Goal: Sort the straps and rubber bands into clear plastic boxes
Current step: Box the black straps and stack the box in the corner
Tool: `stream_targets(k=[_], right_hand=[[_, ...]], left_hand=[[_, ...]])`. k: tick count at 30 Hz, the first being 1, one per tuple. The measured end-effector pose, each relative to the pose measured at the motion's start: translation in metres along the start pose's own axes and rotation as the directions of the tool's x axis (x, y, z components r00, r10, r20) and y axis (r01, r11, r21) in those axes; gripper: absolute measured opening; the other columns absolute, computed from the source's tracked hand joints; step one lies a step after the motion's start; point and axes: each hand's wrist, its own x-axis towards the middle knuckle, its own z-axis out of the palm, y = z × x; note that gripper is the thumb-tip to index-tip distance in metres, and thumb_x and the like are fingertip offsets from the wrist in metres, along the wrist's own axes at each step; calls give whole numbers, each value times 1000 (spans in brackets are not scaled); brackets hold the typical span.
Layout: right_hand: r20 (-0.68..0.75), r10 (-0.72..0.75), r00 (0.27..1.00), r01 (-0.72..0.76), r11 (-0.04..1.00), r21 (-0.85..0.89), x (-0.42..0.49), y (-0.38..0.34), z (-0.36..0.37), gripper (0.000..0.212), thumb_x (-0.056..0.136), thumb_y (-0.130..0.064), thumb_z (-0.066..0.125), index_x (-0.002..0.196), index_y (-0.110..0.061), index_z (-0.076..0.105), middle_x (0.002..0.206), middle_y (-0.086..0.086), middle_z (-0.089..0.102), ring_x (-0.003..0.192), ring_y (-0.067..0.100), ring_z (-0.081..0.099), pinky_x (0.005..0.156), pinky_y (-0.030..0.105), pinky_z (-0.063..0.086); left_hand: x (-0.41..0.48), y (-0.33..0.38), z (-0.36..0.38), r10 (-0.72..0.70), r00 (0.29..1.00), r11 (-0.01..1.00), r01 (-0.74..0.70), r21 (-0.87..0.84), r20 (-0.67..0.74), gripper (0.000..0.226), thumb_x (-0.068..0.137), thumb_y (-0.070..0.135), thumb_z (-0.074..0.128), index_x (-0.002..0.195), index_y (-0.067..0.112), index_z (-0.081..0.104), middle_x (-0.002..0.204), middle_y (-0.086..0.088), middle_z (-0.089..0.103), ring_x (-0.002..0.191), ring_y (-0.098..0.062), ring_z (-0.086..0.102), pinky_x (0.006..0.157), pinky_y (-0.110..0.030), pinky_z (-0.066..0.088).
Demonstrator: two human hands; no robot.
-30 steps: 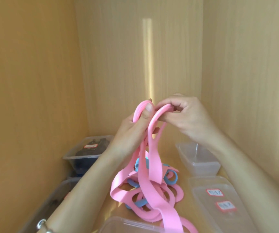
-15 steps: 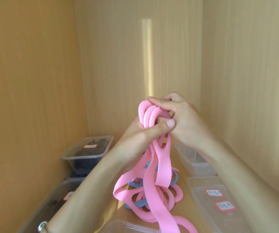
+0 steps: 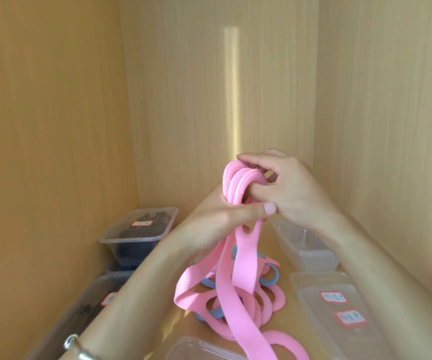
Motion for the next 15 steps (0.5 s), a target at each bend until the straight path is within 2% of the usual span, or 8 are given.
stream_targets(k=[3,7,9,12,14,15], right_hand=[[-41,1,999,-1,1000,-10,1,2,0,44,81,-12,60,121,-29,67,97,-18,59,93,0,58,80,14,44],[-46,-10,999,8,999,-39,2,2,0,45,83,-14,57,127,-23,63,98,-22,55,96,-2,56,83,9,42],[-32,-2,999,0,998,-57,1,-1,0,45,85,-10,56,128,-21,63,107,-17,61,102,2,57,85,10,42],[-29,22,999,-24,996,-83,-1,-8,0,47,85,-9,54,129,-23,62,126,-9,65,115,4,57,90,14,41],[-10,25,1000,-26,994,-103,-2,-12,0,45,85,-11,52,125,-25,64,118,-8,69,107,7,61,87,20,46],[12,20,1000,-19,994,-106,-3,-12,-1,42,84,-12,51,120,-26,67,105,-9,72,94,9,65,80,23,49]], left_hand=[[0,0,-2,-19,1000,999,18,29,12,40,78,12,69,117,9,59,93,-3,67,89,-17,64,80,-30,50],[0,-2,-2,-35,999,996,37,80,-25,42,75,10,68,116,9,60,97,-18,64,91,-25,63,90,-44,51],[0,-2,0,-27,999,995,30,92,-36,42,74,7,66,116,8,59,100,-24,63,91,-27,63,90,-45,51],[1,-3,3,8,998,995,-2,103,-59,43,72,3,61,115,7,57,90,-15,61,84,-23,59,79,-38,50],[1,-4,5,14,998,995,-7,104,-66,42,70,-1,55,112,2,56,85,-11,59,78,-19,57,71,-32,48],[1,-3,7,16,998,995,-10,96,-66,41,69,-3,51,110,0,55,83,-11,58,73,-16,58,68,-27,48]])
